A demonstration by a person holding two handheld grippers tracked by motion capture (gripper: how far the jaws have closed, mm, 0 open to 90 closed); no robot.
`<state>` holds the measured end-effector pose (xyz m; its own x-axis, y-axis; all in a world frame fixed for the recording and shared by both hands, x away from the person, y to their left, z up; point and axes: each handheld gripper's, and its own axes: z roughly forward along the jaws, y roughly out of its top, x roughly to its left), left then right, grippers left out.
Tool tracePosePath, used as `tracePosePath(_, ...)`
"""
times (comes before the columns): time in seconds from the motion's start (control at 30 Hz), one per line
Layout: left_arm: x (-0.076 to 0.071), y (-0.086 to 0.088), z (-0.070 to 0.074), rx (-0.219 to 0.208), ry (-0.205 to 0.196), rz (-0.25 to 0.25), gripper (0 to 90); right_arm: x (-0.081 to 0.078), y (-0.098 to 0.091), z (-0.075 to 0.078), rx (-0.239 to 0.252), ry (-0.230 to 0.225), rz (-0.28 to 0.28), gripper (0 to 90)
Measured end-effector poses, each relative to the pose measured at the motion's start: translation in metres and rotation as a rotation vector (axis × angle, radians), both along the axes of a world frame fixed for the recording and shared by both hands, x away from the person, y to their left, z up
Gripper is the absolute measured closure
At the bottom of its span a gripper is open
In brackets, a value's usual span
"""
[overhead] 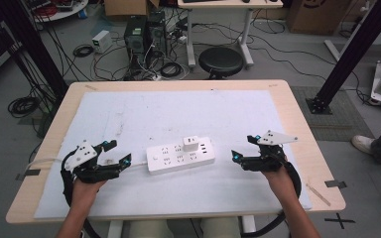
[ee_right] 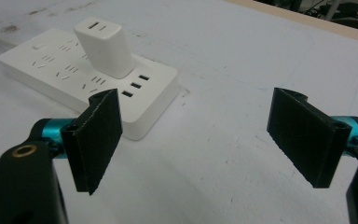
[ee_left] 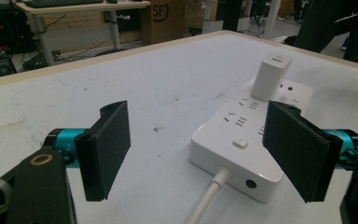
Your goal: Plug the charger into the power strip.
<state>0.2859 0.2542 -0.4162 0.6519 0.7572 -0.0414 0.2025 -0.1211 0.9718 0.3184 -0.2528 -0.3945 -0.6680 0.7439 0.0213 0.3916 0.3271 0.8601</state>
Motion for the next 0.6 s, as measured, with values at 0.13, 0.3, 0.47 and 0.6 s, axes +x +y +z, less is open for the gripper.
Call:
tracePosePath(0.13, -0.001, -0.001, 0.0, -0.002, -0.007, 0.001, 23.3, -0.005, -0.004, -0.003, 0.01, -0.015, -0.015, 18.6)
tracePosePath(0.3, -0.001, -0.003, 0.001, -0.001, -0.011, 0.0, 23.3, -0.011, -0.008, -0.007, 0.024, -0.03, -0.038, 18.6)
tracePosePath(0.47, -0.002, -0.003, 0.001, 0.002, -0.013, -0.001, 23.3, -0.014, -0.012, -0.007, 0.031, -0.034, -0.05, 17.9)
tracePosePath(0.6, -0.003, -0.003, 0.001, 0.0, -0.012, 0.004, 23.4, -0.014, -0.013, -0.008, 0.034, -0.036, -0.051, 17.5)
